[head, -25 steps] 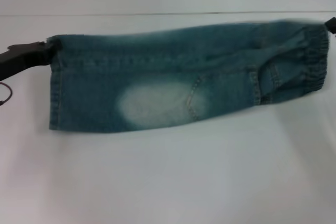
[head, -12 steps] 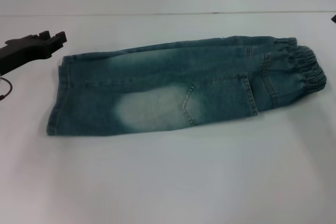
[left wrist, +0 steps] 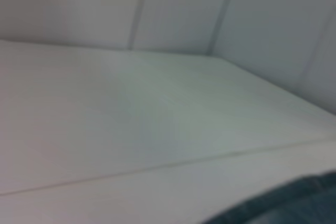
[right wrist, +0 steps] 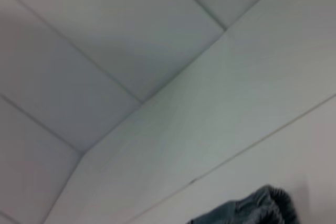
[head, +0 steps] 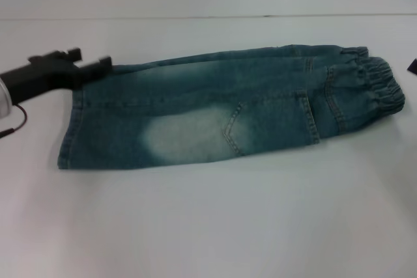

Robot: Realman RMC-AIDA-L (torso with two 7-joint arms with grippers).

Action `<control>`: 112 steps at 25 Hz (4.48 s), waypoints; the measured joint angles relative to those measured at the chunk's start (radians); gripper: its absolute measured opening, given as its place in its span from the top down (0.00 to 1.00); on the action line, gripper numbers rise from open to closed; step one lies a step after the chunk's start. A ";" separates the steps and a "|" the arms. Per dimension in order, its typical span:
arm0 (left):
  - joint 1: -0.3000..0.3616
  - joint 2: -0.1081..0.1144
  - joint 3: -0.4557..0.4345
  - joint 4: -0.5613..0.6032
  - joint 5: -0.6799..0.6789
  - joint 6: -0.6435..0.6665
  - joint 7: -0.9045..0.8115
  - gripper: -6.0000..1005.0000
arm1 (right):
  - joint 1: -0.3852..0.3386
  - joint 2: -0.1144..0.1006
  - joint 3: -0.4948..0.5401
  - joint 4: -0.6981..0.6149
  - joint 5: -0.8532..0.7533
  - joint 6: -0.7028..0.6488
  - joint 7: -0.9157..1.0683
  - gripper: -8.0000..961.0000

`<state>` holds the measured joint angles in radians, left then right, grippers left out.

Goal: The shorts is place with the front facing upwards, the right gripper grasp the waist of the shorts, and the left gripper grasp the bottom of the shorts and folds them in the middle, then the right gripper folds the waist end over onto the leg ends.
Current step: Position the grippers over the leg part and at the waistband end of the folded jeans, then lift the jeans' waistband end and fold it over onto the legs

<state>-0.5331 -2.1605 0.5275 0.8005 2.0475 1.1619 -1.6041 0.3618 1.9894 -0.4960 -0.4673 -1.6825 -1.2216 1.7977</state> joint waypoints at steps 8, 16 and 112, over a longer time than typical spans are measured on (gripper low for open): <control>0.027 -0.010 0.194 0.036 -0.005 0.003 -0.001 0.23 | -0.004 0.019 0.005 -0.050 -0.096 0.013 0.022 0.17; 0.011 -0.010 0.208 0.028 -0.009 0.002 -0.003 0.23 | 0.022 0.022 -0.005 -0.042 -0.097 0.060 0.022 0.21; -0.304 -0.015 0.019 -1.060 -0.662 -0.103 1.181 0.99 | 0.494 0.032 -0.217 -0.350 -0.140 -0.335 0.296 0.94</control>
<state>-0.8375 -2.1751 0.5463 -0.2592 1.3858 1.0587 -0.4231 0.8555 2.0210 -0.7128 -0.8169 -1.8228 -1.5563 2.0937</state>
